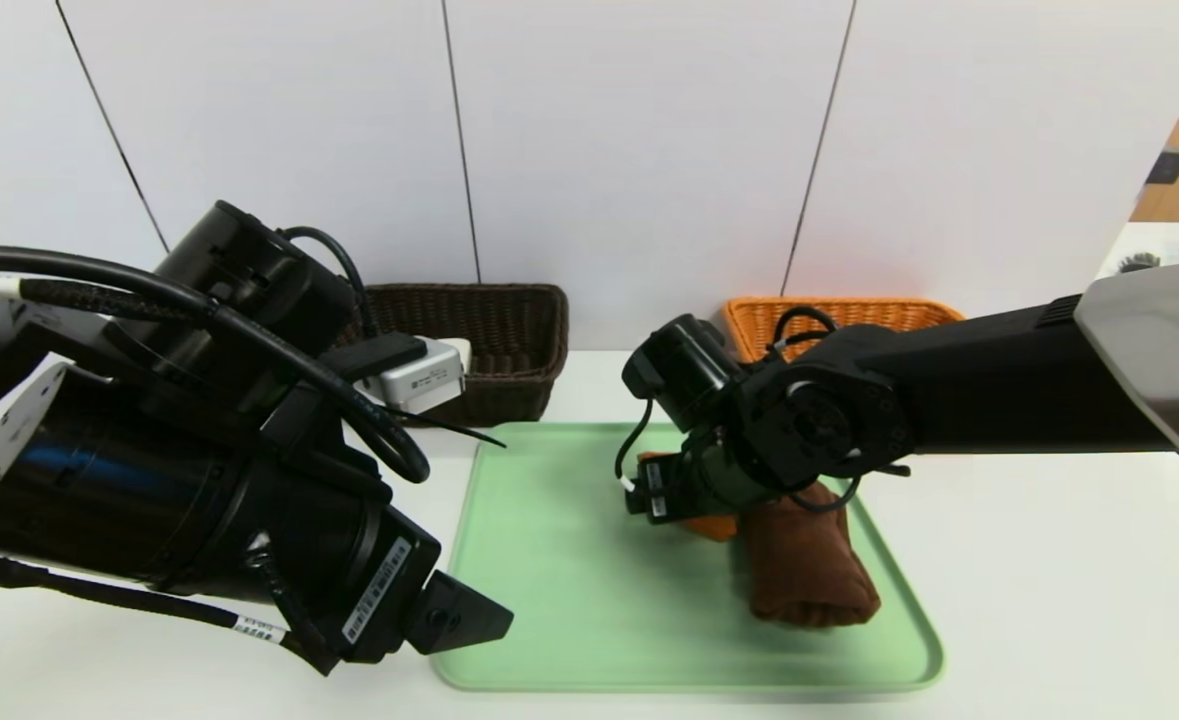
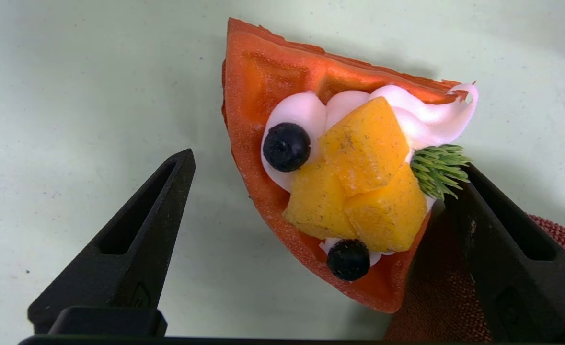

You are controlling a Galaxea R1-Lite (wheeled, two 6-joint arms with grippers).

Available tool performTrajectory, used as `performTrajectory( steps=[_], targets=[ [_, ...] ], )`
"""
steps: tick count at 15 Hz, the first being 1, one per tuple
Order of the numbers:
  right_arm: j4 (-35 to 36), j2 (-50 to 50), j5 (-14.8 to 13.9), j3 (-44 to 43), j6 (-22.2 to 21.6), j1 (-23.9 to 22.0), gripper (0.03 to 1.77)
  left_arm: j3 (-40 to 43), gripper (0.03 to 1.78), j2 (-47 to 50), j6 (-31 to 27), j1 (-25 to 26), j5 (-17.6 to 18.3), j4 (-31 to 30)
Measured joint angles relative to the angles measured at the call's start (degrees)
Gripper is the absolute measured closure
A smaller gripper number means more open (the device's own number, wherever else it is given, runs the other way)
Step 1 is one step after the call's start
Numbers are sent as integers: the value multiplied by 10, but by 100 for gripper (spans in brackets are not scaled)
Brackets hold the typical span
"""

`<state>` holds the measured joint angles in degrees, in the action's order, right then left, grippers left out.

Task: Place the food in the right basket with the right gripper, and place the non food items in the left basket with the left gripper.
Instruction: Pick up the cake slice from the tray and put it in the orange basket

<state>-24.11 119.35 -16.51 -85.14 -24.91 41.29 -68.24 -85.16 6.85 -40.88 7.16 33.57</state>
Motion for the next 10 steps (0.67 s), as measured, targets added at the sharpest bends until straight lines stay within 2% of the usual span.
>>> performTrajectory(
  steps=[5,8,10],
  targets=[
    [0,0,1,0,0,1,10,0,12,-1,0,0,0,0],
    [0,-1,-1,0,0,1,56,0,12,-1,0,0,0,0],
    [0,0,-9,0,0,1,77,0,12,-1,0,0,0,1]
  ],
)
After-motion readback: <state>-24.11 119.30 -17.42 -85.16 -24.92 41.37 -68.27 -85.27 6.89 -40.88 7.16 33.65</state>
